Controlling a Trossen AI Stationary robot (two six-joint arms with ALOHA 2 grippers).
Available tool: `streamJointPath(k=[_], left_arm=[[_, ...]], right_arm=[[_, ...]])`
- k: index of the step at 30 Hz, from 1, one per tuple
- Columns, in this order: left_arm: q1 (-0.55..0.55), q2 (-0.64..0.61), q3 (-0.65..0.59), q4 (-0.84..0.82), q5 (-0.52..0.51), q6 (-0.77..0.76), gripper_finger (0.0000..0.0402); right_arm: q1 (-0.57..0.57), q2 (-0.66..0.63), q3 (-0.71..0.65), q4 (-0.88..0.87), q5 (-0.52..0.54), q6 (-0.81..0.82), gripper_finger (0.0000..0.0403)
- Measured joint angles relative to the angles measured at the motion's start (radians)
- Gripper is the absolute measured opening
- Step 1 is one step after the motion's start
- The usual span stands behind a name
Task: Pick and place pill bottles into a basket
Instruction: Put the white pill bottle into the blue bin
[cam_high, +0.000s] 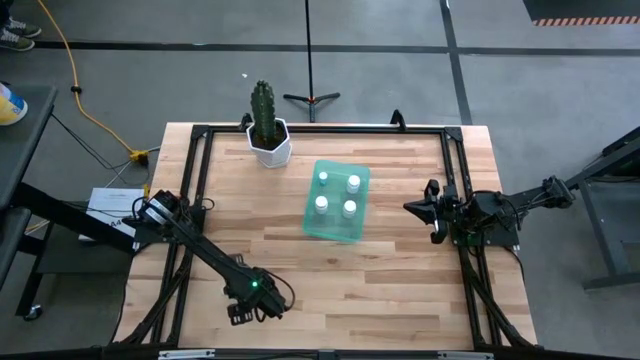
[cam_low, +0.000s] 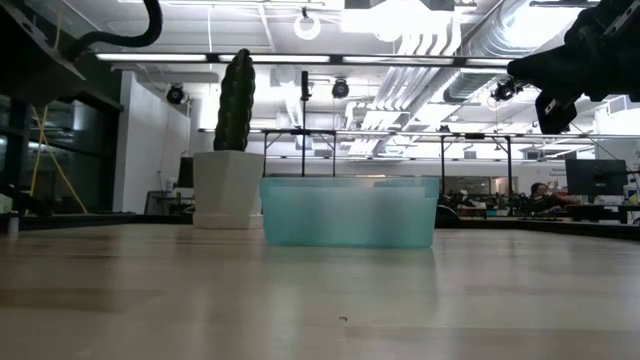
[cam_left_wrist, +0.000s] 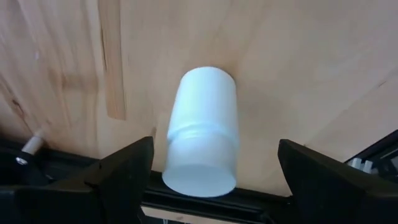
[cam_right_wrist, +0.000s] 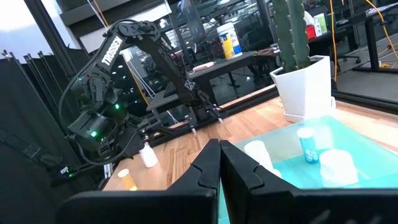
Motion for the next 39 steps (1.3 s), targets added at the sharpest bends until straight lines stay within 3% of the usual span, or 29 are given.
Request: streamJointPath(k=[10, 18, 39], left_arm=[[0.0, -0.001, -0.025, -0.004, -0.011, 0.081, 0.0376], [0.0, -0.001, -0.102, -0.001, 0.089, 0.1, 0.0376], [0.0, -0.001, -0.103, 0.082, -0.02, 0.104, 0.0374]], right_arm=[[0.0, 0.0, 0.0, 0.0, 0.0, 0.001, 0.0], [0.0, 0.0, 0.0, 0.0, 0.0, -0.002, 0.0], [0.0, 0.0, 0.0, -0.001, 0.0, 0.002, 0.0]])
